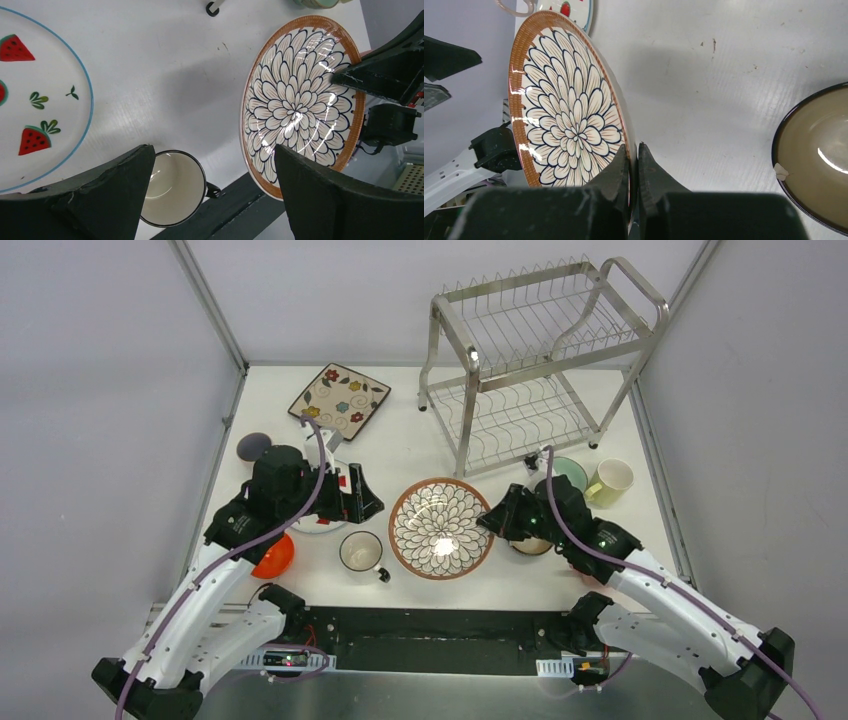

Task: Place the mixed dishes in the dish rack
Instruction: Pick up the plate at the center of the board, then insert the plate into the dish rack.

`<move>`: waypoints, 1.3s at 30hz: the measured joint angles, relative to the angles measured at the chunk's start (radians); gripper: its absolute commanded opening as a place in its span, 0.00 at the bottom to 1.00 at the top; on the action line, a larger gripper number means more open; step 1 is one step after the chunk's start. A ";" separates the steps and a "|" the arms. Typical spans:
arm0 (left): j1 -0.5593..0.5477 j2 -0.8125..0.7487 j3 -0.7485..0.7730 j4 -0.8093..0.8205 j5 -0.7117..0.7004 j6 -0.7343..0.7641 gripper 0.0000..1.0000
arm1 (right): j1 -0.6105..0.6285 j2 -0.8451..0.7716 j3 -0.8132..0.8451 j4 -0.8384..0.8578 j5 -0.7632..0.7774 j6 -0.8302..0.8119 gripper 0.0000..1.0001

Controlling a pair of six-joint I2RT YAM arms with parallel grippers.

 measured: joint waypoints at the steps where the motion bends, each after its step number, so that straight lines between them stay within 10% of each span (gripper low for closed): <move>1: 0.000 0.005 0.000 0.000 0.011 -0.013 0.94 | 0.000 0.000 0.008 0.000 -0.002 0.000 0.00; 39: 0.000 -0.202 0.063 -0.052 0.037 0.021 0.99 | 0.000 0.120 0.387 -0.012 0.101 -0.009 0.00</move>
